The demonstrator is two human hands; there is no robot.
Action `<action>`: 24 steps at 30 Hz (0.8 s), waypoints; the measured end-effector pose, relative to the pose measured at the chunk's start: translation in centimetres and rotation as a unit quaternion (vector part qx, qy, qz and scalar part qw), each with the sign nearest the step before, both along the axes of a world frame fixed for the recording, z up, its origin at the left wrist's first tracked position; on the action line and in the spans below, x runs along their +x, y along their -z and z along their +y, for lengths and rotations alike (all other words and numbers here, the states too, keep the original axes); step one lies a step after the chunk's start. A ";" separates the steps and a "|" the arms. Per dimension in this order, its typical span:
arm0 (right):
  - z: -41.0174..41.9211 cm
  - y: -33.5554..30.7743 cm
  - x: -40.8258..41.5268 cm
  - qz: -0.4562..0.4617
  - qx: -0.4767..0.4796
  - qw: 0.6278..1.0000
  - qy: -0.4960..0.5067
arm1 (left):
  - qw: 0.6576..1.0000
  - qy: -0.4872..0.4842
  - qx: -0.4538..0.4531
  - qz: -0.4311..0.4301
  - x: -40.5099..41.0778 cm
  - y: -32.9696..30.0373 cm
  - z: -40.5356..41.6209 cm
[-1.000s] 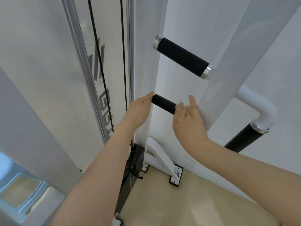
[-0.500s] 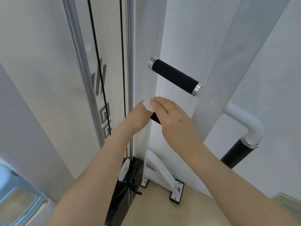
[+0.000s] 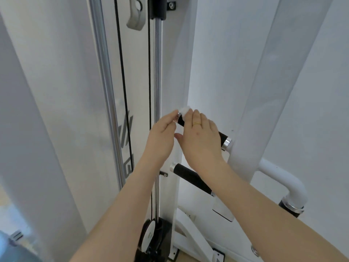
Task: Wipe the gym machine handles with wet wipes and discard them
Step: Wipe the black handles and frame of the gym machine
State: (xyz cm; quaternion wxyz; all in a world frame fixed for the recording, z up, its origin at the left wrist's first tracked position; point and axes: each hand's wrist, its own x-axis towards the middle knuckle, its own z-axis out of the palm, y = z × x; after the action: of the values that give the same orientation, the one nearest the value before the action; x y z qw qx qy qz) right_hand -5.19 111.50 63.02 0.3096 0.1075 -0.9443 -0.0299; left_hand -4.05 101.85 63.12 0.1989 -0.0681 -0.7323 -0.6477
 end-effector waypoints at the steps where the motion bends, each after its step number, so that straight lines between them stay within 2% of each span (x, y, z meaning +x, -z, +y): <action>1: -0.2 0.3 0.2 -0.005 0.001 1.000 0.019 | 1.000 0.011 -0.001 -0.006 -0.1 -0.1 -0.2; 3: -0.5 0.0 -0.1 -0.015 0.009 1.000 0.015 | 1.000 0.021 0.001 -0.017 -0.1 -0.6 -0.6; 6: -0.4 -1.6 -1.2 -0.044 0.028 0.998 -0.041 | 0.999 0.035 -0.013 -0.025 -0.7 -1.0 -0.6; 10: 0.6 0.0 -0.1 -0.030 0.056 0.998 -0.025 | 0.997 0.051 0.015 -0.047 -0.9 -0.8 0.0; 14: 2.2 1.6 0.1 0.037 0.001 0.997 -0.061 | 0.997 0.065 0.011 -0.047 -0.9 -0.5 0.4; 16: 1.7 -0.2 -0.1 0.004 -0.052 0.995 -0.084 | 0.996 0.082 0.001 -0.036 -1.2 -0.3 0.5; 19: 0.8 -1.4 -1.0 -0.022 -0.053 0.995 -0.076 | 0.996 0.072 0.019 -0.043 -1.6 -0.3 0.3; 23: 0.7 0.0 -1.3 0.022 -0.033 0.998 -0.050 | 0.996 0.075 0.024 -0.046 -1.4 -0.4 0.3; 24: 0.9 -0.3 -1.0 0.005 -0.021 0.999 -0.047 | 0.996 0.075 0.027 -0.046 -1.4 -0.3 0.3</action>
State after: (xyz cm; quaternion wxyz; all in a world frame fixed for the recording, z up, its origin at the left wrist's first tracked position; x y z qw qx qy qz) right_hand -6.20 112.37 63.32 0.3179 0.1453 -0.9369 0.0042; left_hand -5.45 102.11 63.43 0.1176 -0.0873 -0.7155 -0.6831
